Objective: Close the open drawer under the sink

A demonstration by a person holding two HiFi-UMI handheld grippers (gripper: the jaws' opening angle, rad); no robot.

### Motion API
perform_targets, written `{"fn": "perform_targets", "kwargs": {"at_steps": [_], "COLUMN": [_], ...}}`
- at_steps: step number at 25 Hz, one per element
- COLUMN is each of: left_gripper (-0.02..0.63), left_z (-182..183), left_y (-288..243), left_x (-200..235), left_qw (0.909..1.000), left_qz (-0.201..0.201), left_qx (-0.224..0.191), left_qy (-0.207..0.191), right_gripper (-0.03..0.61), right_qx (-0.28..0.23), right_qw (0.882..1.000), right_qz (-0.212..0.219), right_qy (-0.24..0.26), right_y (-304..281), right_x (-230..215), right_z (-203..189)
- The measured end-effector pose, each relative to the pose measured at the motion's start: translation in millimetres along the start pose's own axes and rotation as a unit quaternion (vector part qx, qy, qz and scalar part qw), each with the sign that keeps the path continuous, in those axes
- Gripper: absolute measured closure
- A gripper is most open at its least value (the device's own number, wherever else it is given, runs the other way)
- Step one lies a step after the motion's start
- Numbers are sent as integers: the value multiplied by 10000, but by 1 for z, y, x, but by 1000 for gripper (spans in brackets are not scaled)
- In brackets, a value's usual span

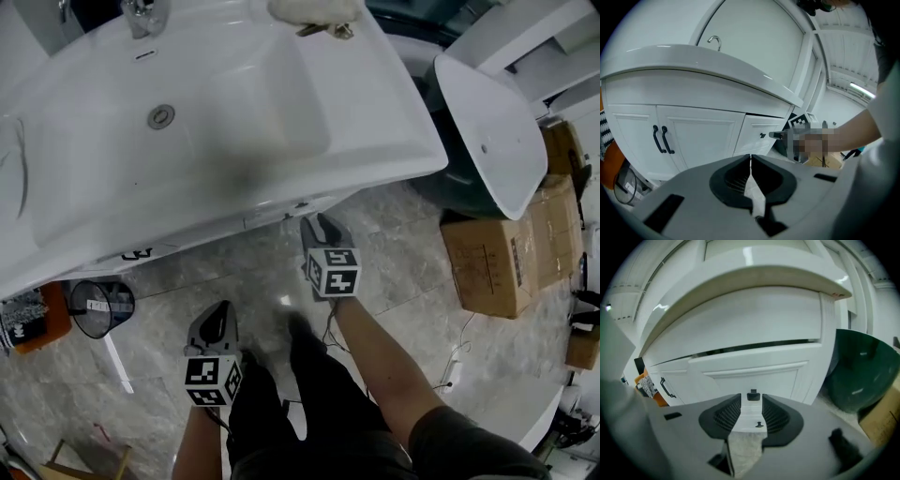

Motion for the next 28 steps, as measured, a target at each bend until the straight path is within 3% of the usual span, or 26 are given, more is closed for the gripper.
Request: {"fn": "perform_targets", "kwargs": {"at_steps": [12, 17, 23, 28], "left_gripper": [594, 595, 595, 595], "left_z": [15, 16, 15, 4], "left_y": [88, 116, 152, 196], "left_x": [-3, -19, -47, -72], "left_qw": [9932, 9922, 9904, 9914], "left_qz": [-912, -992, -1045, -830], "left_qx": [-49, -93, -226, -449], "left_qy": [-725, -754, -875, -912], "right_gripper": [439, 439, 439, 439], "right_qx": [-309, -321, -487, -865], "right_qw": [9960, 9899, 9893, 9880], "right_qz": [-378, -620, -630, -448], "right_qy": [-747, -1231, -1225, -1199], "right_y": [192, 245, 288, 332], "right_x": [70, 76, 74, 80], "right_z": [-37, -58, -58, -53]}}
Point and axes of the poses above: the fingertips, and each gripper's own axes: y backward along the fingers, x to its left, z out of its top, the point moved 8 cm from there along y, backward along the fingers
